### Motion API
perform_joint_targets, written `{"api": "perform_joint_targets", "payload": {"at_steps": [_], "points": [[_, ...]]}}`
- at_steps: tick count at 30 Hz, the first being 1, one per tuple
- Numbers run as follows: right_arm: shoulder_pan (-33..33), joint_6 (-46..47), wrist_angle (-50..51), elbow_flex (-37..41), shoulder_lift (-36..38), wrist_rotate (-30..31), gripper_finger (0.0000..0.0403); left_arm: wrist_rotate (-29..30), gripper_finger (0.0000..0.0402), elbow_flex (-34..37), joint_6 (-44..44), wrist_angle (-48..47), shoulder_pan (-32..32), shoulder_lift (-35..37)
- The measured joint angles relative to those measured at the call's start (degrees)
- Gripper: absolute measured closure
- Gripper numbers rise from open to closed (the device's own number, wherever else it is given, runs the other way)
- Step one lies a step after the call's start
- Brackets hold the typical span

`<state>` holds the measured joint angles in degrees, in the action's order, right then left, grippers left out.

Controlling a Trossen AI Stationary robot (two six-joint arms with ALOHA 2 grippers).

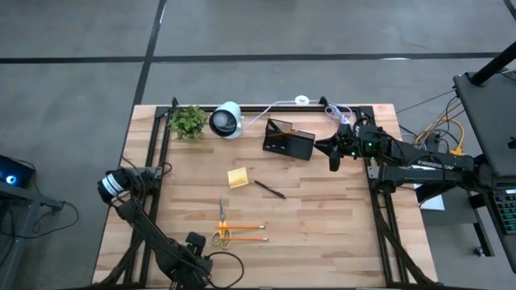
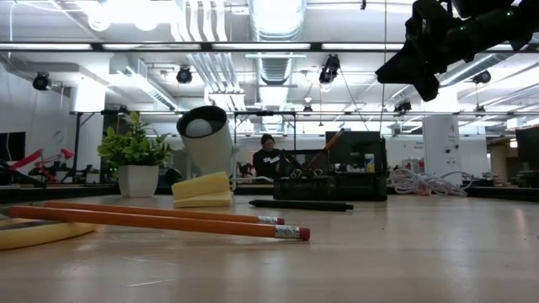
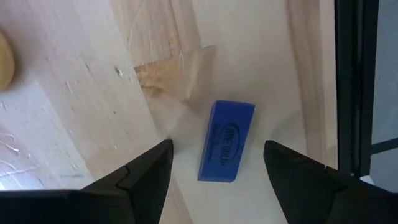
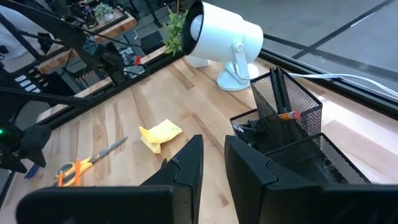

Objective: Pick and place office supplies into organizer
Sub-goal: Put the eraser into the desk organizer

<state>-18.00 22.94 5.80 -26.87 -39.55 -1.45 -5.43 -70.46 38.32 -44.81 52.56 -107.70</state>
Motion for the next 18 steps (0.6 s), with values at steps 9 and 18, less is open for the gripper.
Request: {"api": "perform_joint_targets", "payload": {"at_steps": [9,18], "points": [[0.0,0.0,0.0,0.0,0.0,0.0,0.0346,1.8,0.0169,0.2,0.2,1.6,0.0,0.0],[0.0,0.0,-0.1,0.0,0.0,0.0,0.0346,2.6,0.0217,0.7,0.4,1.6,0.0,0.0]]}}
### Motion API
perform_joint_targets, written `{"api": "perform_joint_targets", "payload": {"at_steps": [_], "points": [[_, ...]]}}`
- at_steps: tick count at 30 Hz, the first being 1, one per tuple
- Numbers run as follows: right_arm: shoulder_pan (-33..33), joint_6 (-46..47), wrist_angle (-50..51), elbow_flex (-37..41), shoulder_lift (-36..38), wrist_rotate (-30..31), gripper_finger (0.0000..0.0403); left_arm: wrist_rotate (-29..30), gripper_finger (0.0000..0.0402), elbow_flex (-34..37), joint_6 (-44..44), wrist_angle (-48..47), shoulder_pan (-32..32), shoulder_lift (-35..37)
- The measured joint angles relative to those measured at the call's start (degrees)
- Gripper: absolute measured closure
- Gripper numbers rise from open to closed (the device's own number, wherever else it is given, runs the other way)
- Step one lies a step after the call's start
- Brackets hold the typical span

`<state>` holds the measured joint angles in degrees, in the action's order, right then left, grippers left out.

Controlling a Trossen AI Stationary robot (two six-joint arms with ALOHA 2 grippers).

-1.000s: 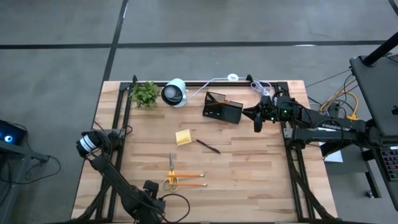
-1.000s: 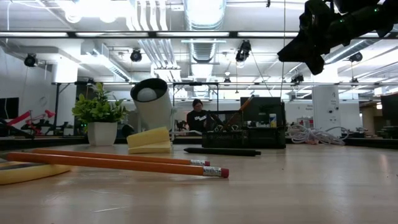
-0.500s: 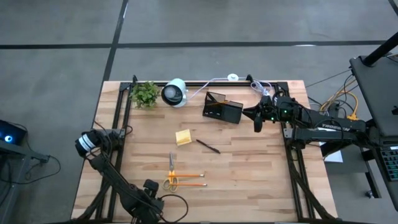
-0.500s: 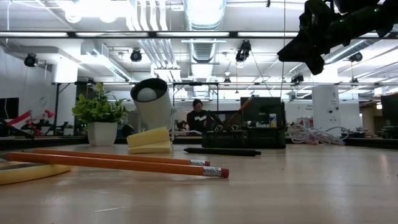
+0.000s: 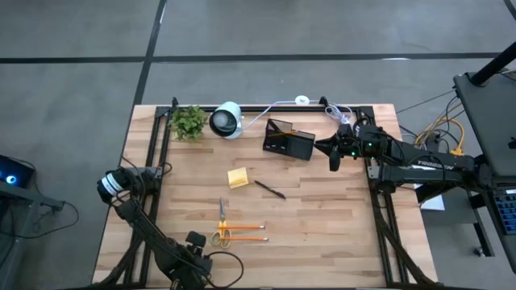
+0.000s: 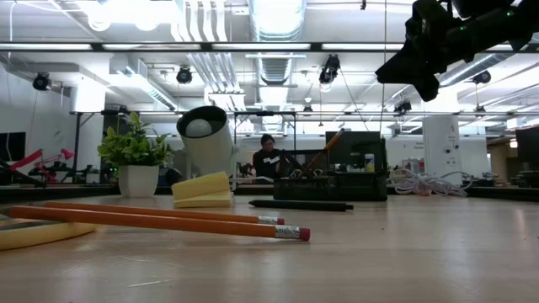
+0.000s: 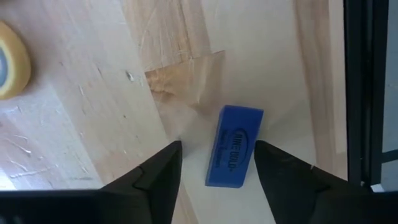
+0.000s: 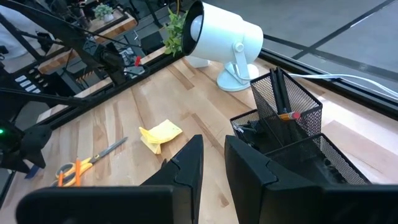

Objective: Pick and place office supplies into organizer
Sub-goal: Put the eraser into the desk organizer

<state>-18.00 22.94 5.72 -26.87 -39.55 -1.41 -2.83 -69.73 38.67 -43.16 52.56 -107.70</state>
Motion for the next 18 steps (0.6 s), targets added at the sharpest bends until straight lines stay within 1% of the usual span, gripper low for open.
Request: {"api": "perform_joint_targets", "payload": {"at_steps": [6,18], "points": [[0.0,0.0,0.0,0.0,0.0,0.0,0.0346,0.3,0.025,0.0,0.0,-0.4,-0.1,0.0],[0.0,0.0,0.0,0.0,0.0,0.0,0.0346,0.2,0.0343,0.0,-0.1,-0.2,-0.1,-0.1]]}}
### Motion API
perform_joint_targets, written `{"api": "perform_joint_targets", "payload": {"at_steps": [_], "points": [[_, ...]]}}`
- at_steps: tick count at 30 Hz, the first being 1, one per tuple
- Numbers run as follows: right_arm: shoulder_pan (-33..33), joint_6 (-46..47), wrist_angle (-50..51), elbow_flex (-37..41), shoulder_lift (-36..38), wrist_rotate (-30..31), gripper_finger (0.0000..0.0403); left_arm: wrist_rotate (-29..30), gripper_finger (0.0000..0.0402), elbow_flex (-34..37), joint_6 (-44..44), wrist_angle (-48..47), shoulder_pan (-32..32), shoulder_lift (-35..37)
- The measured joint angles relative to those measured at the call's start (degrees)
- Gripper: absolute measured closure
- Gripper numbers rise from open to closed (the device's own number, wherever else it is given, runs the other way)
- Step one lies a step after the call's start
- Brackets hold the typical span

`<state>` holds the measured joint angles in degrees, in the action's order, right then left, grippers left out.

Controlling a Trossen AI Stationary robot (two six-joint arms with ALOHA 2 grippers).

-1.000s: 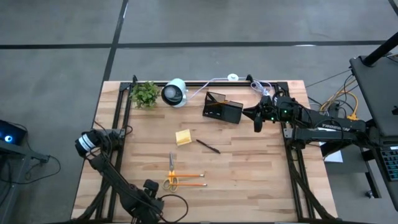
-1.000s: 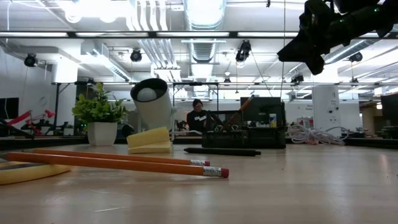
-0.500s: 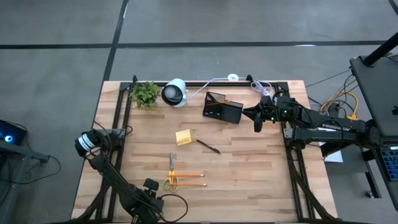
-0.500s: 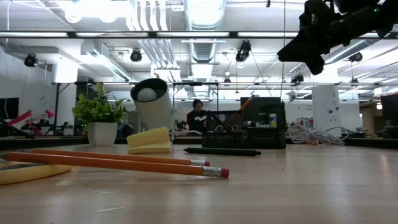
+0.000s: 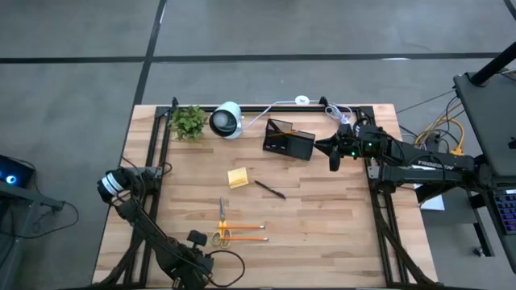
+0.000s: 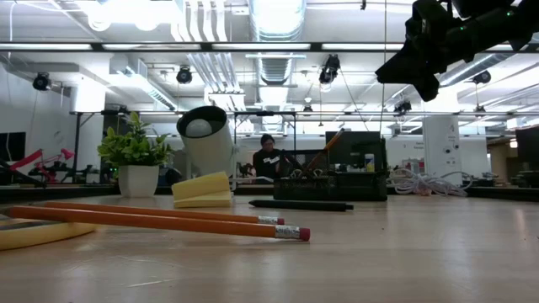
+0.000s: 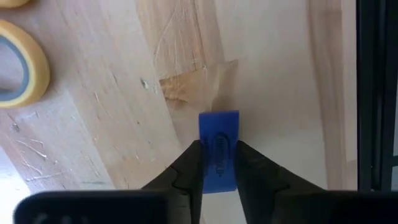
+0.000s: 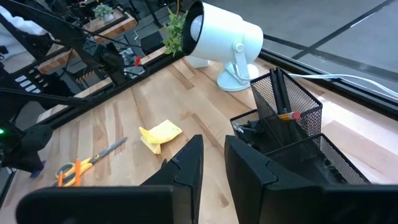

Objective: Pick and place office supplies into organizer
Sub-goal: Put the eraser into the desk organizer

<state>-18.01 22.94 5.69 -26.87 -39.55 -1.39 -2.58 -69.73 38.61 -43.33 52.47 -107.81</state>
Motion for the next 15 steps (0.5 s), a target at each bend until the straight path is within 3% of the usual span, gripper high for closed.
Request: {"api": "perform_joint_targets", "payload": {"at_steps": [15], "points": [[0.0,0.0,0.0,0.0,0.0,0.0,0.0346,-0.5,0.0358,0.0,3.5,-0.5,0.0,1.1]]}}
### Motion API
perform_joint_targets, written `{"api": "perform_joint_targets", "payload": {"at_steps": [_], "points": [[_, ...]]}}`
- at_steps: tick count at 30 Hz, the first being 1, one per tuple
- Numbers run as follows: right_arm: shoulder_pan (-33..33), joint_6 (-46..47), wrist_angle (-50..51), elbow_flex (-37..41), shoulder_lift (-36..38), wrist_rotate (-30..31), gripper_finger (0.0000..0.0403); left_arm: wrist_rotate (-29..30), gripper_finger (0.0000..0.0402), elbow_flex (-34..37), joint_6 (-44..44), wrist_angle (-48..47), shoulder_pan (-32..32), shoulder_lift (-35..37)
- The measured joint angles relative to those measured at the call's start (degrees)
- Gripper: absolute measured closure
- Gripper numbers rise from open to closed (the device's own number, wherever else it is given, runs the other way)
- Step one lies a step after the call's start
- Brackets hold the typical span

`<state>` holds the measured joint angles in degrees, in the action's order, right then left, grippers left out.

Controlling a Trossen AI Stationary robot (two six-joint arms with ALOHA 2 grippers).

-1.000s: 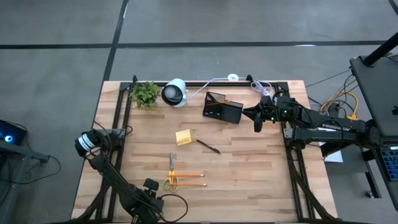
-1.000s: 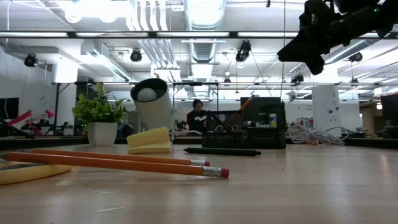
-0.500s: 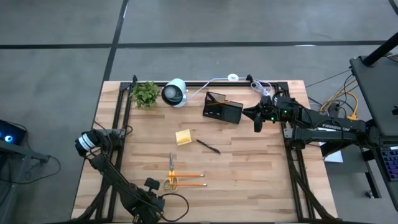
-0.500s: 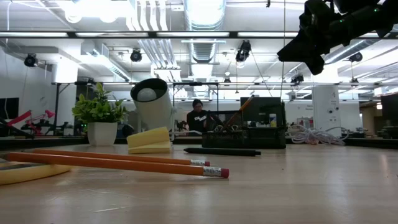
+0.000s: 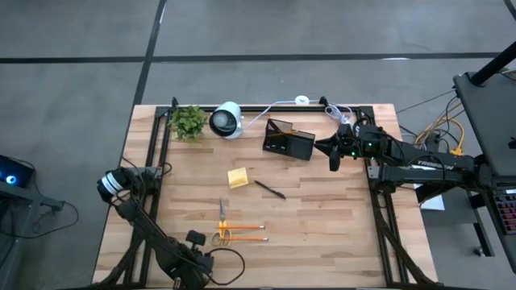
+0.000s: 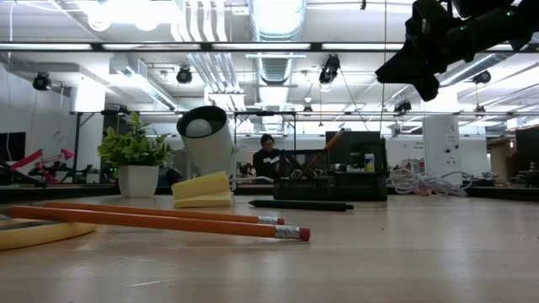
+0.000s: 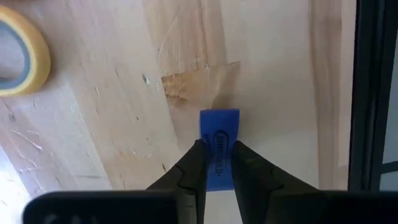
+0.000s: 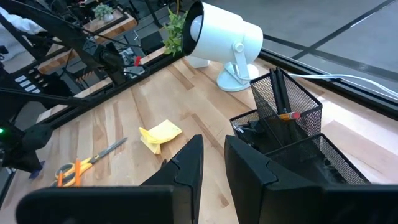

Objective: Pick and place office supplies into organizer
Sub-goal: Put the eraser into the desk organizer

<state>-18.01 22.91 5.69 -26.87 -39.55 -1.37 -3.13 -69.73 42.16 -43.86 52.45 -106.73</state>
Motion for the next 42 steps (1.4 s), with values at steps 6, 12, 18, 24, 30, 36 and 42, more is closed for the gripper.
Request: {"api": "perform_joint_targets", "payload": {"at_steps": [6,12,18,24,30,36,42], "points": [[0.0,-0.3,0.0,0.0,0.0,0.0,0.0346,-0.7,0.0359,0.0,1.0,0.0,-0.1,1.8],[0.0,-0.4,0.0,0.0,0.0,0.0,0.0346,0.5,0.0359,0.0,1.0,-0.8,-1.0,4.6],[0.0,-0.4,0.0,0.0,0.0,0.0,0.0346,4.8,0.0359,0.0,1.0,-1.6,-3.3,6.8],[0.0,-0.4,0.0,0.0,0.0,0.0,0.0346,7.8,0.0359,0.0,0.7,-2.1,-7.4,8.5],[0.0,-0.4,0.0,0.0,0.0,0.0,0.0346,9.8,0.0359,0.0,-1.2,-2.2,-11.8,9.3],[0.0,-0.4,0.0,0.0,0.0,0.0,0.0346,12.2,0.0359,0.0,-5.6,-2.1,-16.0,10.3],[0.0,-0.4,0.0,0.0,0.0,0.0,0.0346,13.2,0.0359,0.0,-11.3,-1.1,-20.5,11.1]]}}
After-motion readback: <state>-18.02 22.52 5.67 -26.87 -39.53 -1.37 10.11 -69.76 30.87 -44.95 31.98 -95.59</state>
